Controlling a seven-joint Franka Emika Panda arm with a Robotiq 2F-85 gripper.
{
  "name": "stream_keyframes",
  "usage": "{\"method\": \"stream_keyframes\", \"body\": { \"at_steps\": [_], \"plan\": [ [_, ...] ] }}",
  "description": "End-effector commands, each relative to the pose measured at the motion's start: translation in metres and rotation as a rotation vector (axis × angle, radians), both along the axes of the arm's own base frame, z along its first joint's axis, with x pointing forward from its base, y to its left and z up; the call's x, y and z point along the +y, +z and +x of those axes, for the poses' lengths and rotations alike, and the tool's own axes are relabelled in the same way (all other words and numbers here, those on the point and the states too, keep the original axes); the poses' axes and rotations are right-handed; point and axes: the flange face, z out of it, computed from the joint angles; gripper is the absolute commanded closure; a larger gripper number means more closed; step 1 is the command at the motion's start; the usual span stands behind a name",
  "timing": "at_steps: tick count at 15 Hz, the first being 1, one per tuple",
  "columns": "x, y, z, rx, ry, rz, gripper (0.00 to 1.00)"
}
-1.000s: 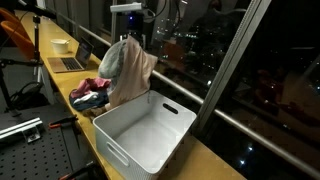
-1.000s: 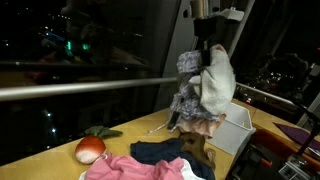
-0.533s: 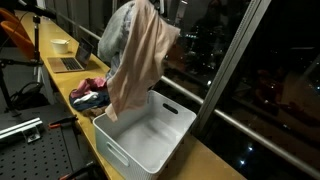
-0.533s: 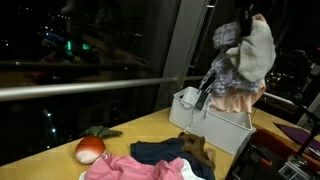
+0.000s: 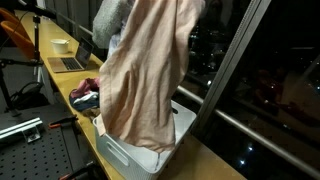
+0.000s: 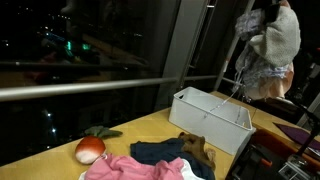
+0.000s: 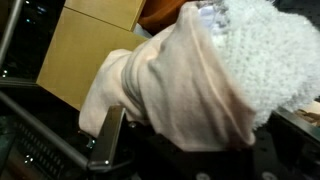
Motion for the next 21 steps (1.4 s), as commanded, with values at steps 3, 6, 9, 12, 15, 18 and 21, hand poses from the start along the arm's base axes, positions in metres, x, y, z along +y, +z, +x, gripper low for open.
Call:
{"method": "stream_keyframes", "body": {
  "at_steps": [3, 6, 9, 12, 15, 18, 21],
  "plan": [
    [0.000, -0.030, 0.026, 0.055, 0.060, -0.003, 1.00],
    [-0.004, -0.037, 0.034, 0.065, 0.087, 0.004, 1.00],
    [-0.001, -0.063, 0.054, 0.073, 0.136, 0.027, 1.00],
    [-0.001, -0.106, 0.079, 0.090, 0.192, 0.055, 1.00],
    [-0.009, -0.154, 0.101, 0.122, 0.238, 0.072, 1.00],
    [-0.018, -0.196, 0.112, 0.177, 0.275, 0.078, 0.67],
    [-0.021, -0.222, 0.115, 0.230, 0.291, 0.082, 0.45]
  ]
}}
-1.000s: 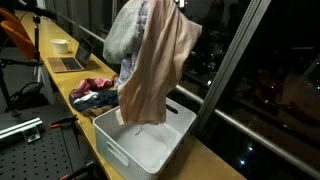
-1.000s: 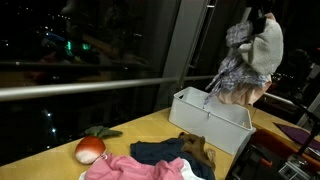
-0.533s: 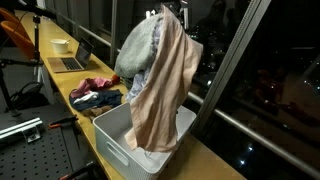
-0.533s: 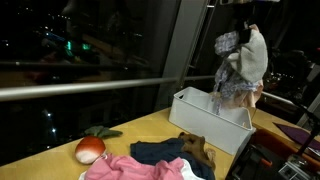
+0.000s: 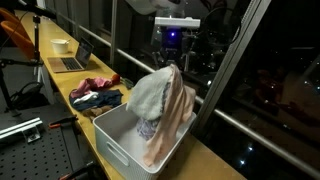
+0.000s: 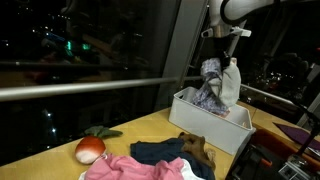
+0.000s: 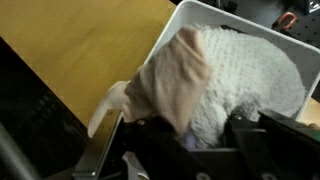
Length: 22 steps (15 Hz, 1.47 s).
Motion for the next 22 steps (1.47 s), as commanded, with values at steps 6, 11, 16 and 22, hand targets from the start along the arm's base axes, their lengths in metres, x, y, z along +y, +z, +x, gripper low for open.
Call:
{"method": "stream_keyframes", "body": {
  "at_steps": [6, 11, 16, 22],
  "plan": [
    [0.062, -0.014, -0.002, 0.037, 0.089, -0.010, 0.03],
    [0.190, -0.053, -0.006, 0.046, 0.194, 0.033, 0.00],
    [0.295, -0.132, -0.033, 0.183, 0.173, 0.138, 0.00],
    [0.380, -0.235, -0.066, 0.314, 0.143, 0.234, 0.00]
  ]
}}
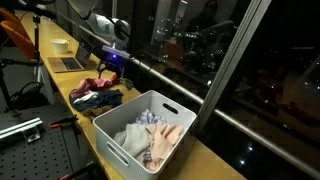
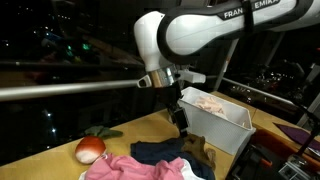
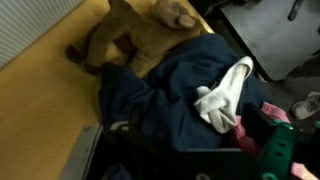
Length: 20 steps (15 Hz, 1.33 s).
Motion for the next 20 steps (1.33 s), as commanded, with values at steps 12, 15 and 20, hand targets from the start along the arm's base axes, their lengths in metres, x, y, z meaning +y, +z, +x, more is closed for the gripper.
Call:
{"method": "stream_keyframes", "body": {
  "at_steps": [12, 15, 20],
  "plan": [
    [0.103, -0.118, -0.081, 0.000, -0.034, -0.183, 0.00],
    [0.102, -0.129, -0.080, -0.019, -0.043, -0.204, 0.00],
    [0.098, -0.138, -0.069, -0.053, -0.054, -0.181, 0.42]
  ]
}}
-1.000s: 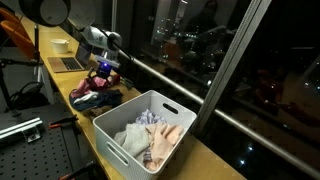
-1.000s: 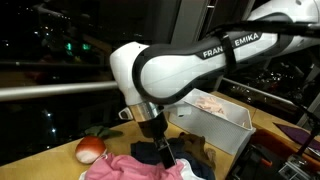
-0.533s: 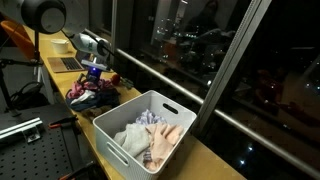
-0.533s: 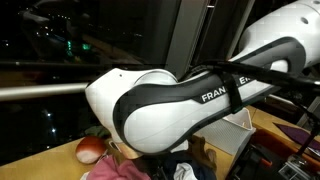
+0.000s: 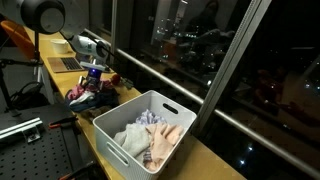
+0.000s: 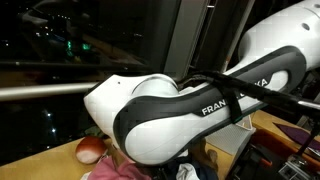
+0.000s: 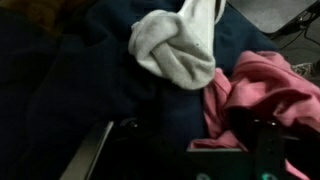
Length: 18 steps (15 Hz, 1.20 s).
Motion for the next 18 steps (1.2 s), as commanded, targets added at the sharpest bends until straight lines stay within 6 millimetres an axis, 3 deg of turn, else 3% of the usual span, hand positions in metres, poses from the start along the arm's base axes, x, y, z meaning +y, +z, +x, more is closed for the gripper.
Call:
{"method": "stream_keyframes", "body": {
  "at_steps": [1, 8, 11, 18],
  "plan": [
    [-0.002, -0.009, 0.008, -0.043, -0.008, 0.014, 0.51],
    [0.000, -0.002, 0.012, -0.072, -0.022, 0.047, 0.99],
    [-0.002, 0.015, 0.016, -0.101, -0.037, 0.045, 0.98],
    [-0.032, 0.094, 0.042, -0.195, -0.092, 0.017, 0.96]
  ]
}}
